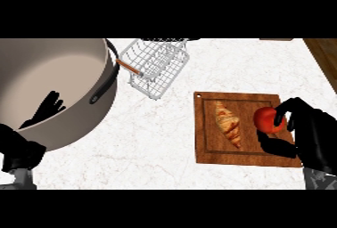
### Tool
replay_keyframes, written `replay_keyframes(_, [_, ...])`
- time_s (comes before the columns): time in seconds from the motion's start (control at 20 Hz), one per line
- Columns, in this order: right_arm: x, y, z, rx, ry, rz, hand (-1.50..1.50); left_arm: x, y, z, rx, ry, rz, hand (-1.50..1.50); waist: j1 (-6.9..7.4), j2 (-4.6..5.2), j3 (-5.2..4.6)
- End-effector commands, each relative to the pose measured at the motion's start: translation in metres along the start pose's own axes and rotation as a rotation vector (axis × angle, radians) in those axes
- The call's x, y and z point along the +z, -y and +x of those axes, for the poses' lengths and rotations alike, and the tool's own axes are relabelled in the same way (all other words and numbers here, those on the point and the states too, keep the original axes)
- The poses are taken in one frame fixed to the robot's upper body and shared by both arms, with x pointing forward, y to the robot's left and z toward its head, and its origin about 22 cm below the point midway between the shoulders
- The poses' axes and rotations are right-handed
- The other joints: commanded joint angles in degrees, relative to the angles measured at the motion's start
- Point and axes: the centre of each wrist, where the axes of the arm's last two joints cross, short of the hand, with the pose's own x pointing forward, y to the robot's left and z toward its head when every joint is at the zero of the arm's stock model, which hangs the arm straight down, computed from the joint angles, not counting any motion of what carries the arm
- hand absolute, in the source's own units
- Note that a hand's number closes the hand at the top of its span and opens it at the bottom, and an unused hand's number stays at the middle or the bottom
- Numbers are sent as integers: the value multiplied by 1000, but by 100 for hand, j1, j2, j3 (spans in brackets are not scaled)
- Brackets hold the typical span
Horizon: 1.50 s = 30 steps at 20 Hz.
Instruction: Pick the tomato from the cutting board and place it in the tiered basket
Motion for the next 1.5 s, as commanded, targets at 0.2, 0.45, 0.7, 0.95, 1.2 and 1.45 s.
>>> replay_keyframes(0.2, [14,64,50,-236,138,-158,150,-6,16,6,-34,13,-101,0,65,41,0])
replay_keyframes(0.45, [9,73,98,-253,170,-75,150,-7,24,6,-26,27,-93,0,120,50,0])
replay_keyframes(0.7, [-17,88,168,-265,210,-51,150,-15,23,15,-30,21,-106,0,186,61,-5])
replay_keyframes(0.95, [-39,89,219,-274,195,3,150,-10,27,-3,-16,15,-118,0,181,62,-3])
replay_keyframes(1.2, [-65,52,259,-284,169,-4,150,-22,25,15,-29,20,-132,0,244,103,-4])
replay_keyframes(1.45, [-79,51,281,-276,137,19,150,-22,36,17,-31,6,-123,0,211,80,0])
